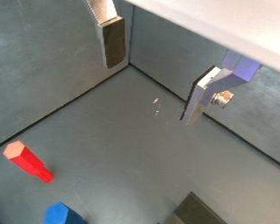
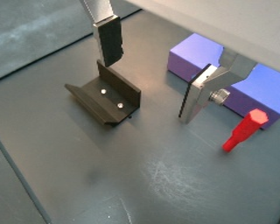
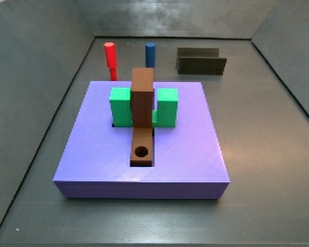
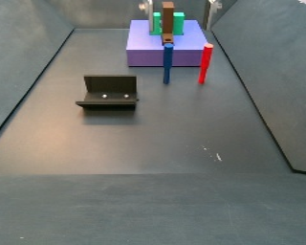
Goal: Pick up the blue object. Move up. Move to above the board. Insert the blue object.
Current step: Pick up the blue object.
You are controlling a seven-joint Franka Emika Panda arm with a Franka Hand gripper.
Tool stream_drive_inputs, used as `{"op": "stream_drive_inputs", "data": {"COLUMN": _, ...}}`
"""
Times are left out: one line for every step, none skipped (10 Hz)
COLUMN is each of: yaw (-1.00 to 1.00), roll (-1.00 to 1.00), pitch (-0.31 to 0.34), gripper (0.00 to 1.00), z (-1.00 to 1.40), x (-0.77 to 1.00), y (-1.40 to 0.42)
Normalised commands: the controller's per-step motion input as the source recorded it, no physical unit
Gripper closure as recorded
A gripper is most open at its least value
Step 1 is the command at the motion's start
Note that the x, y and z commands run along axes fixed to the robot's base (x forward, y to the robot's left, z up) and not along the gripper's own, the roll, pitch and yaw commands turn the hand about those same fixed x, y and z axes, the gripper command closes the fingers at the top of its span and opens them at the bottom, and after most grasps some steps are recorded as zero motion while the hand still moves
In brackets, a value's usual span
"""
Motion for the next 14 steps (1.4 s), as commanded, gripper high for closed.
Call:
{"op": "stream_drive_inputs", "data": {"yaw": 0.0, "roll": 0.0, "pitch": 0.0, "gripper": 0.0, "z": -0.08, "x": 0.0, "y": -1.0}}
{"op": "stream_drive_inputs", "data": {"yaw": 0.0, "roll": 0.0, "pitch": 0.0, "gripper": 0.0, "z": -0.1, "x": 0.0, "y": -1.0}}
{"op": "stream_drive_inputs", "data": {"yaw": 0.0, "roll": 0.0, "pitch": 0.0, "gripper": 0.0, "z": -0.1, "x": 0.0, "y": -1.0}}
{"op": "stream_drive_inputs", "data": {"yaw": 0.0, "roll": -0.03, "pitch": 0.0, "gripper": 0.0, "z": -0.15, "x": 0.0, "y": -0.95}}
{"op": "stream_drive_inputs", "data": {"yaw": 0.0, "roll": -0.06, "pitch": 0.0, "gripper": 0.0, "z": -0.26, "x": 0.0, "y": -0.79}}
{"op": "stream_drive_inputs", "data": {"yaw": 0.0, "roll": -0.09, "pitch": 0.0, "gripper": 0.0, "z": -0.33, "x": 0.0, "y": -0.52}}
{"op": "stream_drive_inputs", "data": {"yaw": 0.0, "roll": -0.13, "pitch": -0.001, "gripper": 0.0, "z": -0.37, "x": 0.0, "y": -0.39}}
{"op": "stream_drive_inputs", "data": {"yaw": 0.0, "roll": -0.16, "pitch": 0.0, "gripper": 0.0, "z": -0.38, "x": 0.0, "y": -0.25}}
{"op": "stream_drive_inputs", "data": {"yaw": -0.01, "roll": -0.2, "pitch": 0.0, "gripper": 0.0, "z": -0.39, "x": 0.14, "y": -0.08}}
{"op": "stream_drive_inputs", "data": {"yaw": 0.0, "roll": -0.17, "pitch": 0.0, "gripper": 0.0, "z": -0.38, "x": 0.11, "y": -0.12}}
{"op": "stream_drive_inputs", "data": {"yaw": 0.0, "roll": -0.13, "pitch": 0.0, "gripper": 0.0, "z": -0.41, "x": 0.08, "y": -0.2}}
{"op": "stream_drive_inputs", "data": {"yaw": 0.0, "roll": 0.0, "pitch": 0.0, "gripper": 0.0, "z": -0.4, "x": 0.07, "y": -0.3}}
{"op": "stream_drive_inputs", "data": {"yaw": 0.0, "roll": 0.0, "pitch": 0.0, "gripper": 0.0, "z": -0.45, "x": 0.07, "y": -0.25}}
{"op": "stream_drive_inputs", "data": {"yaw": 0.0, "roll": 0.0, "pitch": -0.01, "gripper": 0.0, "z": -0.45, "x": 0.04, "y": -0.2}}
